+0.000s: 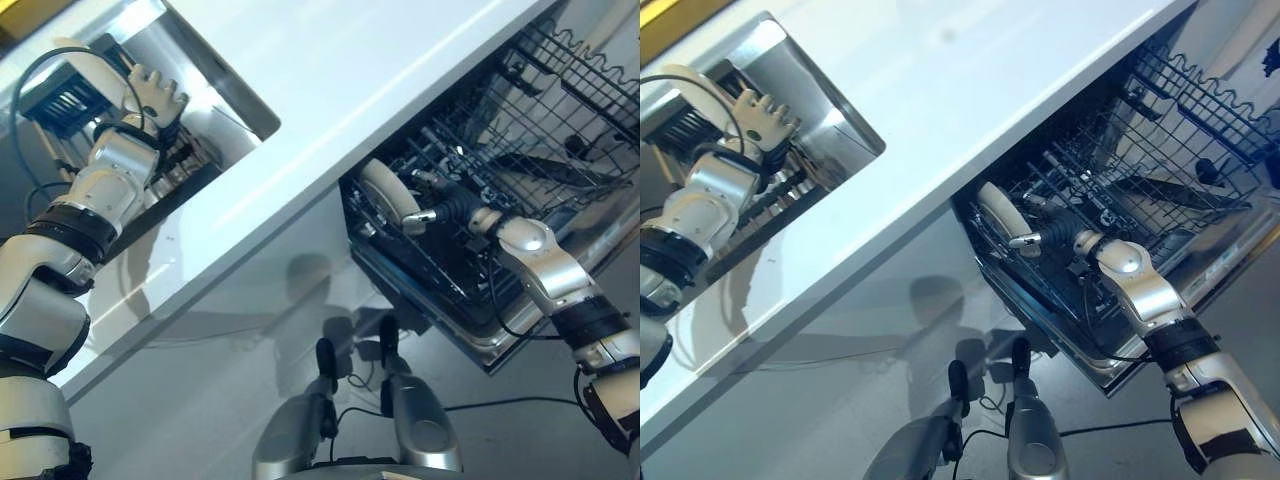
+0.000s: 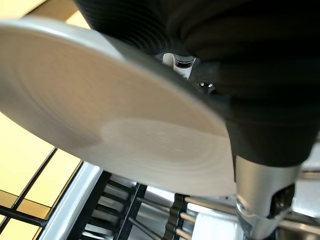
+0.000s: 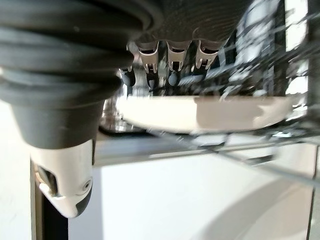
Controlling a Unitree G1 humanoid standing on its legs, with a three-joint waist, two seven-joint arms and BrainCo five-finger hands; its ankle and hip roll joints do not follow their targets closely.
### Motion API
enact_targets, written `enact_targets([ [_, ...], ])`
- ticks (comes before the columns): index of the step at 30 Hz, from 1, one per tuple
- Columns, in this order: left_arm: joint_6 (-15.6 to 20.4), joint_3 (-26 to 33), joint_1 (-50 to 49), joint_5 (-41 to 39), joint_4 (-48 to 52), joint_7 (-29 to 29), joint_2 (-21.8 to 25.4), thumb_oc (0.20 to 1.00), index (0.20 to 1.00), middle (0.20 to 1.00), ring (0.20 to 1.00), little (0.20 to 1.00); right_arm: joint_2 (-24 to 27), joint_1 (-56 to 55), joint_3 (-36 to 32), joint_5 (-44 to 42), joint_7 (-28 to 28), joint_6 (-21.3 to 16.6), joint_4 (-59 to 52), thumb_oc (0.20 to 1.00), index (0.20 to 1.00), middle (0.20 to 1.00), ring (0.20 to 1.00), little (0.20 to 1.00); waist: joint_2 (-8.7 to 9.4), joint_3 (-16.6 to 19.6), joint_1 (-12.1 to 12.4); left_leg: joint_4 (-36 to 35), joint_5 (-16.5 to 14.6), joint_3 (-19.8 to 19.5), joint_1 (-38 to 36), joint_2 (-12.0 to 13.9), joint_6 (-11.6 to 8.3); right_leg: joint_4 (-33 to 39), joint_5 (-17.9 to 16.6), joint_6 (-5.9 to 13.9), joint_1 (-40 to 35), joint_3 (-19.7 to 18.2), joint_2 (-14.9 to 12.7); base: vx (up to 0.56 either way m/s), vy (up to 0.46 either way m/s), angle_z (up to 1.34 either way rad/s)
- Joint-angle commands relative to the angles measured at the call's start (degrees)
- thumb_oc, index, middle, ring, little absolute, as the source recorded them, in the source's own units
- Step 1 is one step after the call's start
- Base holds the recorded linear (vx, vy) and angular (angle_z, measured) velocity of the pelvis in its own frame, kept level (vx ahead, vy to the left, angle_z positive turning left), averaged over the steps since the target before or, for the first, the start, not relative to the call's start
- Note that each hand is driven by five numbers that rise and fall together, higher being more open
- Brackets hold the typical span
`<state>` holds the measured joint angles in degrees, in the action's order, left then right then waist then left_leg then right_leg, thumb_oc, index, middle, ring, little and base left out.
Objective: Pick up plates and place into dishwasher.
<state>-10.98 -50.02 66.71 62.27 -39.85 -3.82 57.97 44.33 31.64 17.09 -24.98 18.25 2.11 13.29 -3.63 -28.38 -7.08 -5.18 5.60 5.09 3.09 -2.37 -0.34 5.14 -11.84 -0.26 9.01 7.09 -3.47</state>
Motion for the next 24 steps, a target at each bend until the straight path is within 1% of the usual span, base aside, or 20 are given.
enact_targets([
  [1,-4.91,4.78,-1.22,2.93,-1.03,-3.84,5.63,1.0,1.0,1.0,1.0,1.0,3.28,-1.95,-6.0,-2.25,-2.0,-6.6,-6.58,1.0,1.0,1.0,1.0,1.0,1.74,0.12,-1.46,2.18,-3.34,0.58,3.88,-0.26,-1.12,-6.56,6.89,6.58,3.58,-1.59,-1.91,-0.03,0.013,-0.16],
  [3,-5.52,5.48,-2.54,2.23,-0.85,-4.48,6.43,1.0,1.0,1.0,1.0,1.0,3.38,-3.36,-7.55,-2.99,-2.37,-8.06,-7.59,1.0,1.0,1.0,1.0,1.0,1.91,0.06,-1.77,2.14,-3.35,0.59,3.85,-0.21,-1.12,-6.49,6.86,6.67,3.59,-1.83,-1.75,-0.02,0.02,-0.14],
  [4,-5.47,5.9,-2.97,1.81,-1.0,-4.3,6.56,0.511,0.511,0.511,0.511,0.511,3.5,-3.77,-8.24,-2.94,-2.61,-8.58,-7.97,1.0,1.0,1.0,1.0,1.0,1.99,0.13,-1.93,2.01,-3.41,0.64,3.7,-0.22,-1.11,-6.43,6.9,6.71,3.49,-1.9,-1.67,-0.01,0.019,-0.08],
  [5,-5.48,5.89,-2.9,1.83,-1.13,-5.02,6.73,0.2,0.2,0.2,0.2,0.2,3.77,-4.08,-8.67,-3.09,-3.07,-9.07,-8.37,1.0,1.0,1.0,1.0,1.0,2.02,0.18,-2.01,1.83,-3.43,0.76,3.49,-0.23,-1.1,-6.23,6.88,6.76,3.27,-1.79,-1.71,0.0,0.009,-0.08],
  [6,-5.58,5.91,-2.91,1.72,-1.3,-5.81,6.77,0.2,0.2,0.2,0.2,0.2,3.83,-4.36,-9.03,-3.36,-3.16,-9.8,-8.46,1.0,1.0,1.0,1.0,1.0,2.0,0.23,-2.09,1.76,-3.42,0.73,3.43,-0.23,-1.11,-6.17,6.91,6.76,3.19,-1.79,-1.67,-0.01,0.009,-0.08],
  [8,-5.7,6.51,-3.46,1.23,-2.53,-5.61,6.78,0.2,0.2,0.2,0.2,0.2,3.68,-4.48,-9.86,-3.7,-3.07,-10.58,-8.93,1.0,1.0,1.0,1.0,1.0,2.03,0.36,-2.2,1.62,-3.45,0.69,3.27,-0.28,-1.15,-5.98,6.96,6.75,2.96,-1.8,-1.58,-0.01,0.01,-0.08],
  [10,-5.22,6.5,-3.44,0.09,-3.02,-4.06,6.83,0.2,0.2,0.2,0.2,0.2,3.59,-4.26,-9.92,-3.36,-3.72,-10.92,-9.37,1.0,1.0,1.0,1.0,1.0,1.96,0.57,-2.2,1.43,-3.51,0.64,2.99,-0.32,-1.2,-5.68,7.0,6.76,2.56,-1.75,-1.55,-0.01,-0.004,-0.05],
  [15,-4.94,6.79,-3.81,0.11,-3.18,-4.19,7.62,0.2,0.2,0.2,0.2,0.2,3.22,-5.53,-10.44,-3.83,-3.82,-10.51,-10.23,1.0,1.0,1.0,1.0,1.0,1.7,1.44,-2.13,1.18,-3.7,0.39,2.3,-0.52,-1.23,-5.07,7.06,6.77,1.53,-1.25,-1.63,-0.01,-0.009,-0.03],
  [21,-4.88,6.97,-5.11,-0.37,-1.18,-3.83,9.14,0.2,0.2,0.2,0.2,0.2,3.02,-7.16,-10.29,-4.77,-4.03,-11.05,-10.87,1.0,1.0,1.0,1.0,1.0,0.98,2.86,-2.06,1.1,-4.16,0.31,1.09,-0.72,-1.33,-4.39,7.14,6.75,0.15,-0.6,-1.94,0.0,-0.022,0.0],
  [24,-5.12,7.55,-6.28,-0.42,-0.33,-1.58,9.87,0.2,0.2,0.2,0.2,0.2,3.03,-8.01,-10.33,-5.09,-3.33,-10.8,-11.59,1.0,1.0,1.0,1.0,1.0,0.5,3.63,-2.15,1.13,-4.47,0.35,0.39,-0.84,-1.39,-4.1,7.27,6.71,-0.61,-0.59,-2.08,0.0,0.0,0.0],
])
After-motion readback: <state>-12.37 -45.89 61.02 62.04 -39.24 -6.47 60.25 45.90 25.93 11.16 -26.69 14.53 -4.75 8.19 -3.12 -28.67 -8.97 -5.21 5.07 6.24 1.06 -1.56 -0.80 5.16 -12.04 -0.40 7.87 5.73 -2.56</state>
